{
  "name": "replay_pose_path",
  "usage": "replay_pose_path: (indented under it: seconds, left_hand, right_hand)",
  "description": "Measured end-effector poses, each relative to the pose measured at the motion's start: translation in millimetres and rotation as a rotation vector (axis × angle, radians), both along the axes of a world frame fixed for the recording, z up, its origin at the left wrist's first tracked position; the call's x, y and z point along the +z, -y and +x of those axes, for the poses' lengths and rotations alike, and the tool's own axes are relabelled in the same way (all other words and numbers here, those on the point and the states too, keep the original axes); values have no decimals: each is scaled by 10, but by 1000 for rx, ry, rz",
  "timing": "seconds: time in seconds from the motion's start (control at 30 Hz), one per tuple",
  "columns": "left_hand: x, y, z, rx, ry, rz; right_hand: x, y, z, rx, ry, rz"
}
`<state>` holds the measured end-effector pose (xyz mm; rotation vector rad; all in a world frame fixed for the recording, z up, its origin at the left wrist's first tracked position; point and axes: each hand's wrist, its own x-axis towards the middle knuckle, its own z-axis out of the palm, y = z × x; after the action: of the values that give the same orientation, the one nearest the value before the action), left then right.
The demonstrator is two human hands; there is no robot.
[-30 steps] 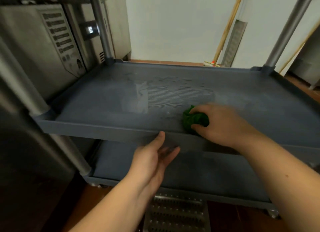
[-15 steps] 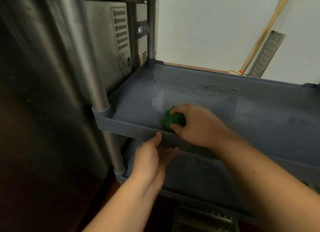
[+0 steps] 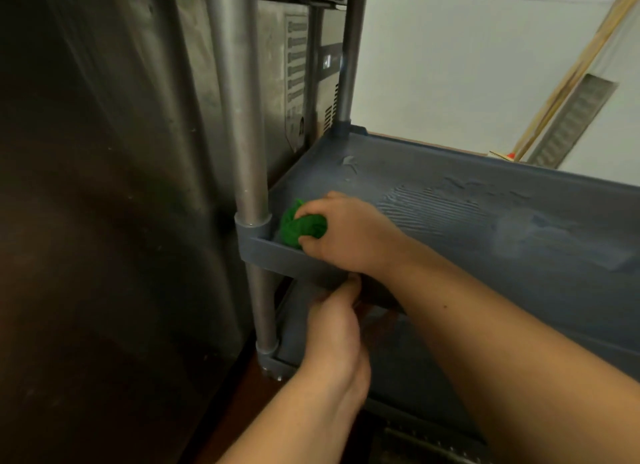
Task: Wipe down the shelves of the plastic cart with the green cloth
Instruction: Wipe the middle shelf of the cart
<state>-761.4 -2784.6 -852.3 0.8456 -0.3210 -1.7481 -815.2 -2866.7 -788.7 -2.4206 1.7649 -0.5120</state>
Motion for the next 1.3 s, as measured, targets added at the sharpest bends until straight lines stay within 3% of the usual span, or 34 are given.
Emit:
replay_pose_path:
  seconds: [0.33, 0.57, 0.8, 1.13, 1.3]
  left_hand:
    - [37, -641, -984, -220, -52, 65]
    - [74, -1178, -2012, -356, 50, 168]
    - [169, -1382, -2971, -241, -136, 143]
    - [60, -1458, -3195, -22, -18, 37]
    - [-58, -1532, -3288, 32, 19, -12]
  right_hand:
    - [93, -815, -1500, -148, 1, 76]
    - [108, -1490, -2742, -289, -13, 93]
    - [112, -2012, -3860, -430, 42, 98]
    - [121, -2391, -4708, -527, 22, 140]
    - [60, -2376, -4634, -521, 27, 100]
